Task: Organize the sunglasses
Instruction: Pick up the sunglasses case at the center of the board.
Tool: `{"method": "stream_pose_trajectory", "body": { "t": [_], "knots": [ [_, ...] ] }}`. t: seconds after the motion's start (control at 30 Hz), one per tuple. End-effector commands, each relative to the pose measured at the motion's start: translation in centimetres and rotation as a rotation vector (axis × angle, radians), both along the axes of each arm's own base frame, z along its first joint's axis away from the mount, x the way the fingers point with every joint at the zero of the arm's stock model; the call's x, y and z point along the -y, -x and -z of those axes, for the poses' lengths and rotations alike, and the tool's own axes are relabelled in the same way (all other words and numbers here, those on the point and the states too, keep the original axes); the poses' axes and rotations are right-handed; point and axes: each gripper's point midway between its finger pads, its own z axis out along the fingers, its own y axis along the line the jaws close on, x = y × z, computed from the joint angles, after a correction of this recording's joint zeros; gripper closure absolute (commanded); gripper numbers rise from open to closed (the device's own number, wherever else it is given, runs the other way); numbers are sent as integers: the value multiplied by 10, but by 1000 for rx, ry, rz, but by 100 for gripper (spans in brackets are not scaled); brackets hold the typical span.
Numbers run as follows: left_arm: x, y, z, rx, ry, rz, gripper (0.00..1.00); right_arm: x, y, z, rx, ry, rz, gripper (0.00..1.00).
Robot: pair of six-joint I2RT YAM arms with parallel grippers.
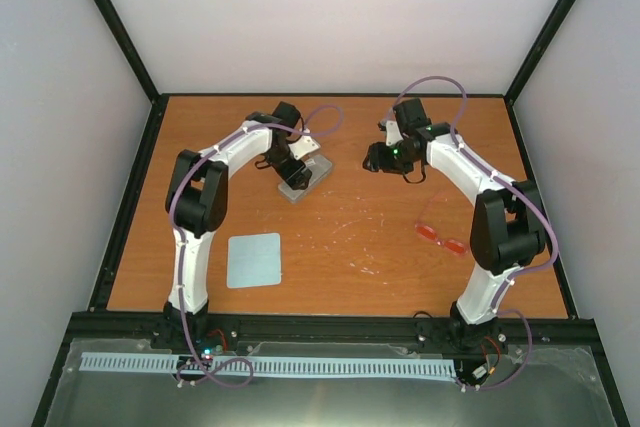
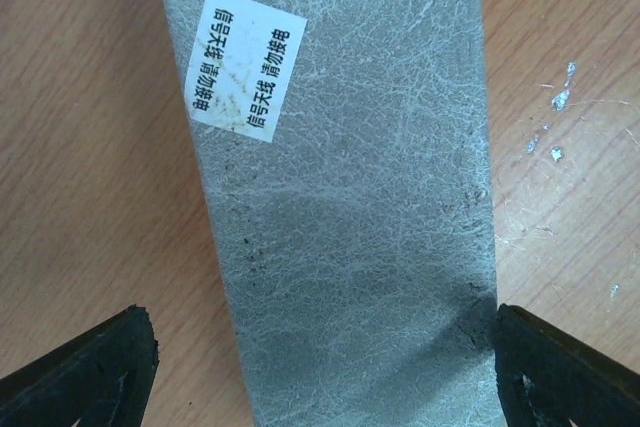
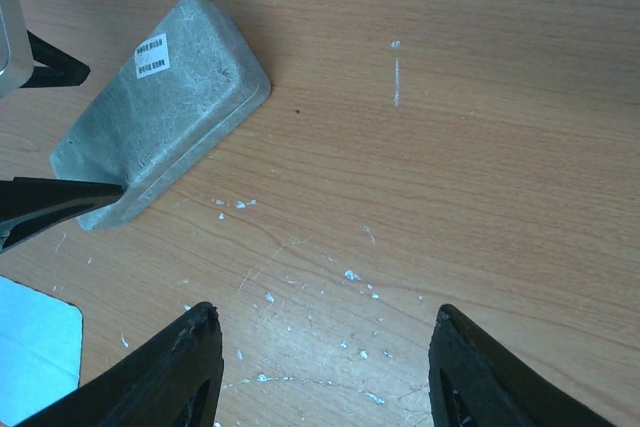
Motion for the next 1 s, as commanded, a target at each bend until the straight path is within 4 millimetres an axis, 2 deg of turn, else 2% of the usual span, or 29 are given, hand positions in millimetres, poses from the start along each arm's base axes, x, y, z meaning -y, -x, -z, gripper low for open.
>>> {"method": "stream_pose_trajectory", "body": {
  "t": [0.0, 0.3, 0.7, 0.77, 0.87, 0.9, 0.97],
  "knots": [
    [8, -3, -10, 13, 11, 14, 9, 1, 1, -8, 17, -24, 3, 44],
    [8, 13, 1, -38, -11, 53, 10, 0, 5, 1, -6, -26, -7, 44],
    [-5, 23, 15, -52, -69, 70, 11, -1, 8, 6, -16, -32, -8, 44],
    [-7, 22, 17, -47, -74, 68, 15, 0, 9, 6, -16, -32, -9, 45],
    [-6, 20, 15, -38, -72, 67, 43, 0, 10, 5, -13, -32, -10, 53],
    [-5, 19, 12, -30, -66, 69, 49, 0, 10, 5, -11, -33, -10, 55],
    [-2, 18, 5, -21, -51, 71, 52, 0, 11, 4, -5, -34, -11, 54]
  ]
}}
